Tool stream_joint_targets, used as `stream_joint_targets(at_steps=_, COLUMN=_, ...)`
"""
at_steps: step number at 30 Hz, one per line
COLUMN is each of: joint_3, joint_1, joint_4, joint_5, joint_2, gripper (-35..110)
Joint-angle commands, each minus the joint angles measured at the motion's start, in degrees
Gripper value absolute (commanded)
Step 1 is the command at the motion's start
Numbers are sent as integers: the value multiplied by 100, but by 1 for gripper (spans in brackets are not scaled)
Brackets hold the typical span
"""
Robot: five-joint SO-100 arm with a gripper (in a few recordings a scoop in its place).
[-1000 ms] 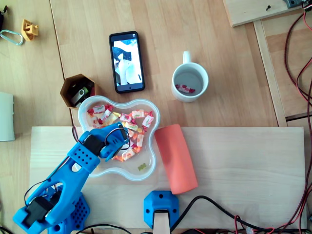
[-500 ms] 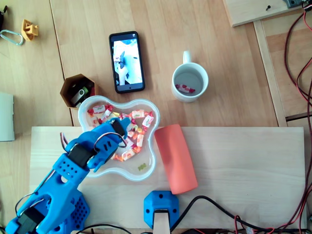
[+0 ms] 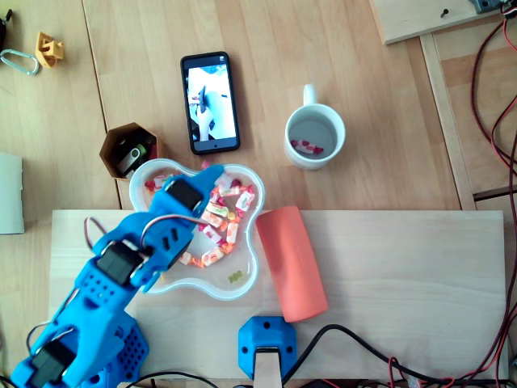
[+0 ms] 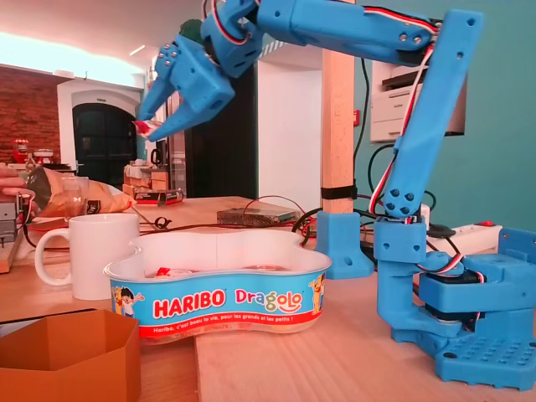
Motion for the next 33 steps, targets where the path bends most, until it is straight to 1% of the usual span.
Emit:
stream_joint_targets(at_steps=1, joint_3=-448, joint_1=422, joint_4=-580, joint_5=-202, joint_2=-290, gripper=-4)
stream_joint_targets(at_steps=8, joint_3=-598, joint_1=1072, joint_4=-1459, joint_5=-255, joint_2=-1327, gripper=-4)
stream_joint_targets(at_steps=16, joint_3=-1002, joint_1=1195, joint_4=-2584, joint_5=-220, joint_2=-2232, gripper=-4)
stream_joint_targets(at_steps=21, joint_3=-1441, joint_1=1116, joint_4=-3340, joint_5=-185, joint_2=-2971, gripper=-4)
stream_joint_targets(at_steps=26, joint_3=-1951, joint_1=976, joint_4=-3753, joint_5=-176, joint_2=-3480, gripper=-4)
stream_joint_targets(at_steps=29, joint_3=-2250, joint_1=571, joint_4=-3858, joint_5=-176, joint_2=-3691, gripper=-4)
stream_joint_targets(at_steps=33, joint_3=-2566, joint_1=352, joint_4=-3902, joint_5=-176, joint_2=-4008, gripper=-4)
